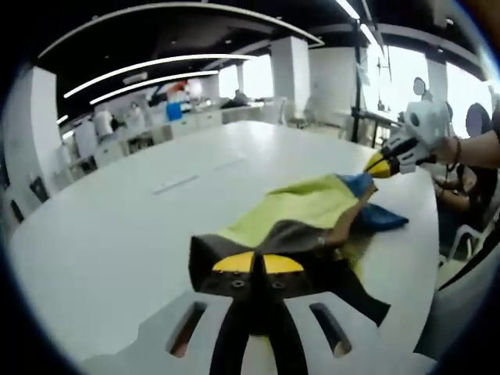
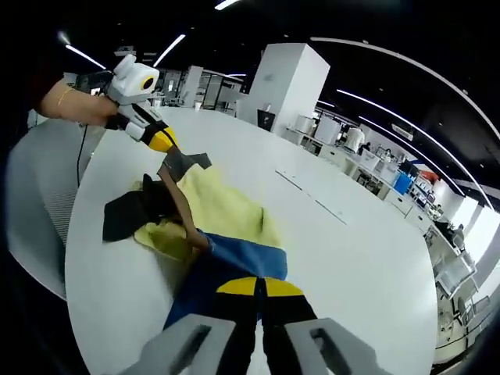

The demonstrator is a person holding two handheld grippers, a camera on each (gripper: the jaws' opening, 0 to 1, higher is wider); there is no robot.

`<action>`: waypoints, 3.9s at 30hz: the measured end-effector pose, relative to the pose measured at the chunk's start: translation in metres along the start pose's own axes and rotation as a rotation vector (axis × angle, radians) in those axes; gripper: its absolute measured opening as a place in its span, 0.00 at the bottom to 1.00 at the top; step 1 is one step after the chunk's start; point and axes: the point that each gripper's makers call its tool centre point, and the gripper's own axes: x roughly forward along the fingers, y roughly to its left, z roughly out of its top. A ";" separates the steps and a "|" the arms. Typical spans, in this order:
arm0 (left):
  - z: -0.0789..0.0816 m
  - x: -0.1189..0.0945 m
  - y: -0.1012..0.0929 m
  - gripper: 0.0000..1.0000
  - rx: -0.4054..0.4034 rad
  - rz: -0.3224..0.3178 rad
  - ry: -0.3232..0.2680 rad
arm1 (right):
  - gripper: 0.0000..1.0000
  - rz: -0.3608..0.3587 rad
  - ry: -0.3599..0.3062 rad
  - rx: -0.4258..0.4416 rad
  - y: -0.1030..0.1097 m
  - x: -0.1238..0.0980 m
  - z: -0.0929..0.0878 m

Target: Fold the garment on the visible template until the final outline fits inside the template.

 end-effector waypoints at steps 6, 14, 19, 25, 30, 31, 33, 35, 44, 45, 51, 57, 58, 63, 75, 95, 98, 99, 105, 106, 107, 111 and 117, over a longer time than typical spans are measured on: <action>0.027 -0.008 0.009 0.00 -0.032 -0.017 -0.067 | 0.00 -0.059 -0.048 -0.012 -0.017 -0.005 0.025; 0.055 -0.016 0.021 0.00 -0.010 -0.007 -0.105 | 0.00 -0.088 -0.086 -0.017 -0.034 -0.003 0.048; 0.068 -0.015 0.026 0.00 -0.018 -0.012 -0.133 | 0.00 -0.106 -0.093 0.029 -0.045 0.002 0.056; 0.080 -0.012 0.036 0.00 -0.013 0.009 -0.143 | 0.00 -0.126 -0.121 0.097 -0.063 0.009 0.073; 0.086 -0.006 0.055 0.00 -0.056 0.062 -0.143 | 0.00 -0.135 -0.132 0.108 -0.074 0.021 0.087; 0.086 -0.004 0.057 0.00 -0.064 0.065 -0.143 | 0.00 -0.135 -0.134 0.116 -0.075 0.023 0.089; 0.089 -0.001 0.062 0.00 -0.069 0.072 -0.147 | 0.00 -0.139 -0.136 0.125 -0.080 0.029 0.093; 0.093 0.003 0.067 0.00 -0.069 0.079 -0.152 | 0.00 -0.143 -0.132 0.126 -0.084 0.034 0.095; 0.101 0.027 0.100 0.00 -0.087 0.128 -0.160 | 0.00 -0.153 -0.115 0.147 -0.104 0.065 0.099; 0.098 0.032 0.104 0.00 -0.091 0.137 -0.153 | 0.00 -0.153 -0.111 0.147 -0.105 0.069 0.099; 0.089 0.052 0.120 0.00 -0.130 0.148 -0.139 | 0.00 -0.160 -0.107 0.184 -0.117 0.091 0.095; 0.085 0.078 0.139 0.00 -0.138 0.172 -0.120 | 0.00 -0.162 -0.108 0.258 -0.133 0.116 0.090; 0.085 0.081 0.141 0.00 -0.138 0.172 -0.119 | 0.00 -0.169 -0.106 0.268 -0.136 0.122 0.088; 0.078 0.104 0.151 0.00 -0.151 0.178 -0.089 | 0.00 -0.176 -0.083 0.304 -0.146 0.141 0.080; 0.048 0.154 0.167 0.00 -0.130 0.164 0.028 | 0.00 -0.184 0.029 0.382 -0.157 0.185 0.042; 0.004 0.203 0.184 0.00 -0.046 0.212 0.182 | 0.00 -0.263 0.125 0.475 -0.163 0.232 0.001; -0.001 0.206 0.183 0.00 -0.006 0.212 0.212 | 0.00 -0.263 0.143 0.473 -0.161 0.235 -0.004; -0.001 0.206 0.183 0.00 -0.004 0.212 0.212 | 0.00 -0.263 0.145 0.473 -0.160 0.236 -0.005; -0.007 0.208 0.185 0.00 -0.029 0.205 0.220 | 0.00 -0.260 0.157 0.504 -0.159 0.237 -0.012; -0.005 0.206 0.189 0.03 -0.073 0.230 0.206 | 0.00 -0.261 0.156 0.503 -0.160 0.237 -0.011; -0.004 0.205 0.191 0.08 -0.076 0.243 0.204 | 0.00 -0.262 0.149 0.510 -0.160 0.238 -0.010; 0.006 0.193 0.197 0.19 -0.102 0.263 0.173 | 0.09 -0.267 0.140 0.549 -0.163 0.230 -0.007; 0.010 0.172 0.197 0.33 -0.110 0.270 0.165 | 0.30 -0.206 0.047 0.646 -0.157 0.218 0.014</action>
